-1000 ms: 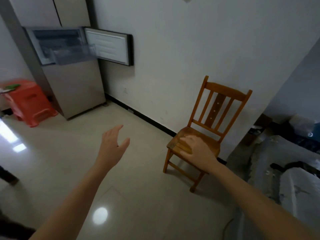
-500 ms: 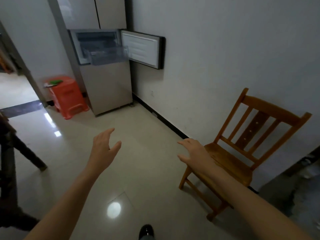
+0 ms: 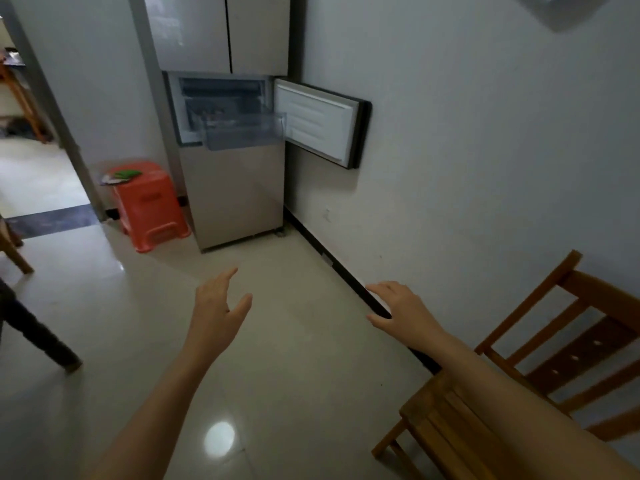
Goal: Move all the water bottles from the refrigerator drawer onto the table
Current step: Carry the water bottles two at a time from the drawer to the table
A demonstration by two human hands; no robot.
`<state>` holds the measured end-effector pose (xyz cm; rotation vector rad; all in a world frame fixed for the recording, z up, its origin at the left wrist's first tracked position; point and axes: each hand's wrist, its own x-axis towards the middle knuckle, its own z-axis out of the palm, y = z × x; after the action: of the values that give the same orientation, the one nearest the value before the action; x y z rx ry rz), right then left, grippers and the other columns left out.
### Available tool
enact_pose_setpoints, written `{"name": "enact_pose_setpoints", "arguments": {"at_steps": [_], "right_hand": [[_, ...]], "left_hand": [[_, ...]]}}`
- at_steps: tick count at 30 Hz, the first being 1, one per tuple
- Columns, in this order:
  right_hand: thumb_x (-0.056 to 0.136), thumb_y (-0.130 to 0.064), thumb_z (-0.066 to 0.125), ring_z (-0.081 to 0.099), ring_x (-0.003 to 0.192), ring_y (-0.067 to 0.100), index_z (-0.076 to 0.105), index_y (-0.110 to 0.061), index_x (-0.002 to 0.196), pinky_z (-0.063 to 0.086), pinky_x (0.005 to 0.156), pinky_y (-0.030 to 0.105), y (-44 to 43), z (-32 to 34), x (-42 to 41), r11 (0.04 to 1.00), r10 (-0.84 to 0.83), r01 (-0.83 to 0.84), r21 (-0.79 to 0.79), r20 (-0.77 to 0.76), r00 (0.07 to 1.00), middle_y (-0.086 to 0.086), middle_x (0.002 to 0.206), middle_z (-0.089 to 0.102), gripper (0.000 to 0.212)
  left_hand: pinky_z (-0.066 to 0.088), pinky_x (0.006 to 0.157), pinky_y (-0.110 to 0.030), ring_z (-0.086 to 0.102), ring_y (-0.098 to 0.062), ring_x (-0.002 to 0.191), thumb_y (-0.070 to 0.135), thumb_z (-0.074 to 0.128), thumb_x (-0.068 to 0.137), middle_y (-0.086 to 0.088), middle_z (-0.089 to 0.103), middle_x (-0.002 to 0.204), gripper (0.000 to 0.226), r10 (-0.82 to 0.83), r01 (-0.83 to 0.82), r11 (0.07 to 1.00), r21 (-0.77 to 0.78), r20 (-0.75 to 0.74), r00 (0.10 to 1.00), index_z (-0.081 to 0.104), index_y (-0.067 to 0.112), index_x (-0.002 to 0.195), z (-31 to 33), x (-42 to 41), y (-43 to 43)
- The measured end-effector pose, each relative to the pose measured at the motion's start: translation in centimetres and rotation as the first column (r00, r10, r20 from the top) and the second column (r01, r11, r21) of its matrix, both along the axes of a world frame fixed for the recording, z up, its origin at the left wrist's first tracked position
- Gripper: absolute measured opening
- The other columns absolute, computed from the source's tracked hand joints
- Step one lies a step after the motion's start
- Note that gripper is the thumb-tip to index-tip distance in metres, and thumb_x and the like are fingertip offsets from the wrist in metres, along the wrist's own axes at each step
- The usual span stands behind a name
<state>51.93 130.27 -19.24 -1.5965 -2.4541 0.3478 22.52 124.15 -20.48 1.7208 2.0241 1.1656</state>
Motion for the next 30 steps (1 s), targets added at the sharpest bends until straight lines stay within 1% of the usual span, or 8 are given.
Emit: {"name": "enact_pose_setpoints", "arguments": {"at_steps": [3, 8, 13, 17, 20, 22, 26, 30], "right_hand": [[0.088, -0.035, 0.056, 0.041, 0.123, 0.020, 0.038, -0.021, 0.137, 0.035, 0.104, 0.037, 4.4, -1.0, -0.9, 0.999, 0.021, -0.021, -0.029, 0.006, 1.000, 0.004, 0.136, 0.044, 0.055], [0.088, -0.036, 0.056, 0.040, 0.125, 0.020, 0.039, -0.020, 0.137, 0.034, 0.105, 0.039, 12.7, -1.8, -2.1, 0.998, 0.035, -0.037, -0.042, -0.030, 0.999, 0.003, 0.137, 0.043, 0.054], [0.089, -0.035, 0.056, 0.041, 0.125, 0.019, 0.038, -0.020, 0.138, 0.033, 0.105, 0.035, 23.6, -1.9, -3.4, 0.995, 0.099, -0.100, -0.024, -0.055, 0.994, 0.003, 0.137, 0.043, 0.054], [0.089, -0.036, 0.055, 0.041, 0.124, 0.019, 0.037, -0.020, 0.138, 0.032, 0.105, 0.034, 31.8, -0.9, -5.2, 0.991, 0.127, -0.130, -0.028, -0.087, 0.988, 0.002, 0.137, 0.043, 0.055], [0.088, -0.035, 0.056, 0.041, 0.125, 0.019, 0.039, -0.020, 0.137, 0.032, 0.105, 0.032, 37.7, 0.1, -7.4, 0.984, 0.179, -0.181, -0.004, -0.104, 0.978, 0.003, 0.136, 0.044, 0.054], [0.088, -0.035, 0.057, 0.041, 0.125, 0.019, 0.040, -0.020, 0.136, 0.032, 0.106, 0.033, 40.9, 0.1, -9.0, 0.977, 0.209, -0.211, -0.001, -0.129, 0.969, 0.002, 0.136, 0.044, 0.053], [0.088, -0.035, 0.057, 0.040, 0.125, 0.017, 0.041, -0.021, 0.136, 0.033, 0.105, 0.033, 45.8, -0.4, -12.1, 0.963, 0.267, -0.270, -0.004, -0.138, 0.954, 0.001, 0.136, 0.045, 0.052], [0.088, -0.032, 0.058, 0.042, 0.123, 0.017, 0.043, -0.019, 0.134, 0.033, 0.104, 0.029, 49.8, -1.1, -14.6, 0.961, 0.272, -0.277, -0.008, -0.153, 0.950, 0.003, 0.134, 0.046, 0.051]], "left_hand": [[0.026, 0.105, -0.039, 0.040, -0.036, 0.125, 0.008, 0.063, 0.084, -0.022, 0.048, 0.133, 0.050, 0.030, -0.030, 1.000, -0.005, 0.013, 0.999, 0.044, -0.002, 0.130, -0.6, -1.0, 3.4], [0.026, 0.105, -0.040, 0.040, -0.035, 0.124, 0.008, 0.062, 0.084, -0.022, 0.047, 0.133, 0.051, 0.054, -0.053, 0.998, -0.013, 0.019, 0.998, 0.043, -0.002, 0.130, -1.0, -1.8, 10.9], [0.028, 0.103, -0.039, 0.041, -0.034, 0.124, 0.007, 0.063, 0.083, -0.021, 0.048, 0.133, 0.052, 0.092, -0.092, 0.995, 0.022, 0.006, 0.996, 0.044, -0.001, 0.131, -0.3, -2.9, 20.6], [0.031, 0.102, -0.042, 0.044, -0.038, 0.121, 0.004, 0.066, 0.080, -0.023, 0.050, 0.129, 0.052, 0.129, -0.128, 0.991, 0.040, -0.012, 0.992, 0.047, -0.003, 0.127, 0.8, -4.5, 27.0], [0.029, 0.098, -0.033, 0.045, -0.036, 0.119, 0.004, 0.067, 0.079, -0.022, 0.051, 0.128, 0.053, 0.192, -0.191, 0.979, 0.069, -0.016, 0.981, 0.047, -0.002, 0.127, 1.6, -5.8, 30.8], [0.027, 0.096, -0.030, 0.045, -0.035, 0.119, 0.004, 0.067, 0.079, -0.021, 0.052, 0.128, 0.053, 0.241, -0.239, 0.969, 0.068, -0.020, 0.970, 0.047, -0.001, 0.127, 1.5, -7.0, 32.7], [0.030, 0.099, -0.036, 0.045, -0.037, 0.120, 0.003, 0.067, 0.079, -0.022, 0.052, 0.128, 0.052, 0.308, -0.308, 0.951, 0.037, 0.000, 0.951, 0.048, -0.002, 0.127, 0.3, -9.6, 35.6], [0.031, 0.101, -0.041, 0.045, -0.038, 0.119, 0.002, 0.067, 0.079, -0.024, 0.052, 0.127, 0.050, 0.351, -0.351, 0.936, 0.011, 0.015, 0.936, 0.049, -0.004, 0.125, -0.9, -12.4, 38.9]]}}
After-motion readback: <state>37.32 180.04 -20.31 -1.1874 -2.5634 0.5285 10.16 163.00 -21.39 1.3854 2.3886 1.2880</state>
